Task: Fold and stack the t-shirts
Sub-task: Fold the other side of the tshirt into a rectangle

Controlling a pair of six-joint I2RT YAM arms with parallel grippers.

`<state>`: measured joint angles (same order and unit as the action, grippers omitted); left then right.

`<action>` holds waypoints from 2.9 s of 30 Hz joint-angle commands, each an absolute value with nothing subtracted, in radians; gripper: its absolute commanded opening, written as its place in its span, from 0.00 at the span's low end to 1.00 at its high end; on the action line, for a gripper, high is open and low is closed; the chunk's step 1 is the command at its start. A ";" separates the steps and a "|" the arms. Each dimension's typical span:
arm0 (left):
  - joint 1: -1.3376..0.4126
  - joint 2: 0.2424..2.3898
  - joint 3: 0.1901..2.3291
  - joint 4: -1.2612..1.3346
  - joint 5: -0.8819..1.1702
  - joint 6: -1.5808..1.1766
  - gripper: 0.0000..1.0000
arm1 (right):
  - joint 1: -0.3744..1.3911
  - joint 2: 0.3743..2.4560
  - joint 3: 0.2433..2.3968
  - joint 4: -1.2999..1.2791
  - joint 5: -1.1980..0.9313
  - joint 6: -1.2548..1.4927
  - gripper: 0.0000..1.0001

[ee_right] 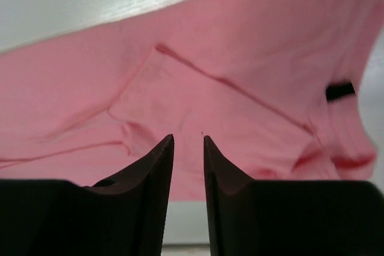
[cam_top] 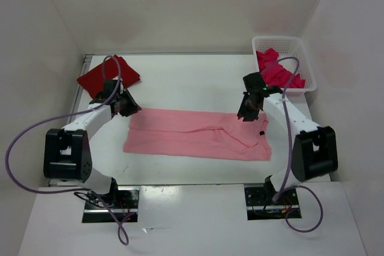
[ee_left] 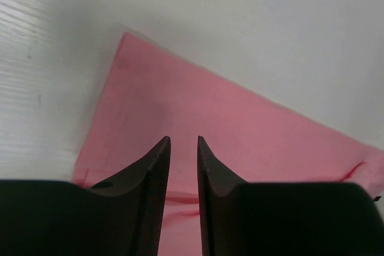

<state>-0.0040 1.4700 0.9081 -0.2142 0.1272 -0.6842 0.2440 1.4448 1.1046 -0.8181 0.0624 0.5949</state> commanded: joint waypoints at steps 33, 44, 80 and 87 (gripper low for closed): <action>-0.094 1.674 0.891 -0.049 0.184 -0.742 0.31 | 0.344 1.784 1.226 -0.586 0.130 0.523 0.16; -0.094 1.674 0.882 -0.049 0.184 -0.752 0.31 | 0.373 1.750 1.235 -0.647 0.137 0.523 0.01; -0.094 1.618 0.919 -0.067 0.202 -0.742 0.31 | 0.397 1.664 1.076 -0.678 0.072 0.615 0.04; -0.094 1.618 0.919 -0.067 0.212 -0.733 0.31 | 0.452 1.554 1.012 -0.799 0.051 0.638 0.01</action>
